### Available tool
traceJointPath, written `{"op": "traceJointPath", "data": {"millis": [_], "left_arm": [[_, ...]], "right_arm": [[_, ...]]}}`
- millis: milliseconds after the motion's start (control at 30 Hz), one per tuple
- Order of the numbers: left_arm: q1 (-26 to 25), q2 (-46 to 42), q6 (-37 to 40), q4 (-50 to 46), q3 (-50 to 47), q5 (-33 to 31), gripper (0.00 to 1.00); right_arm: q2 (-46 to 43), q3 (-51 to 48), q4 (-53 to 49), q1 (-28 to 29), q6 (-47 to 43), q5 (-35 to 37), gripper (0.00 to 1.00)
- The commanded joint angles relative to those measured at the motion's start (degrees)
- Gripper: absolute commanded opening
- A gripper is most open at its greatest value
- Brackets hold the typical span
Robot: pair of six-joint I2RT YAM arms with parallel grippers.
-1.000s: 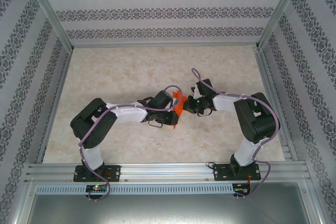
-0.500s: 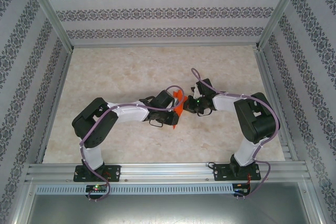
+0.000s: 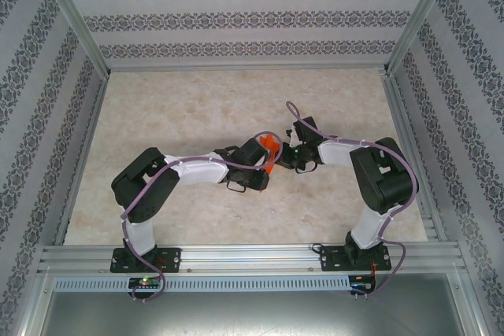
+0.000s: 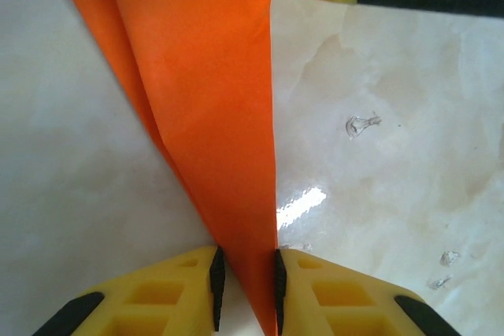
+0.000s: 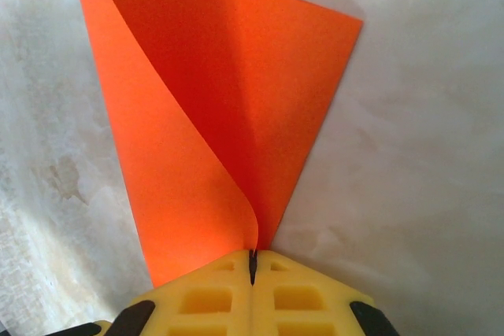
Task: Fold a paper plane with a square sheet of paper (pick it up from the middle)
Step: Fold the wing for the fifth time at the center of the table.
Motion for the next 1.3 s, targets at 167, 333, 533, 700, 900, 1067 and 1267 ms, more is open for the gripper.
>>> {"op": "traceJointPath", "data": {"millis": [167,333,533,700,900,1067,1267], "left_arm": [[-2.68,2.87,4.42,-9.79,2.86,-7.63,0.24],[-3.55,3.62,6.13,-11.84,3.46,-10.21,0.24],[-3.96,4.07,7.94,-13.11,3.47,-11.61,0.24],[-4.22,3.91,9.51,-13.07,3.29,-11.68,0.24],[-4.21,3.51,11.92,-12.76,3.02,-12.16,0.24],[-4.15,3.08,14.34,-13.35,3.02,-13.38,0.23],[-3.48,1.50,16.27,-13.45,2.33,-14.21,0.22]], "right_arm": [[0.88,2.64,-2.29,0.08,-2.11,1.72,0.00],[0.61,3.45,-2.65,0.19,-2.45,1.88,0.00],[0.87,4.02,-2.16,0.28,-2.78,1.26,0.00],[1.38,4.61,-0.88,0.43,-2.68,0.77,0.00],[2.22,5.12,0.23,0.45,-2.69,0.24,0.00],[2.46,4.94,1.53,0.38,-1.97,-0.76,0.00],[0.99,2.18,5.59,-0.91,0.36,-3.91,0.00]]}}
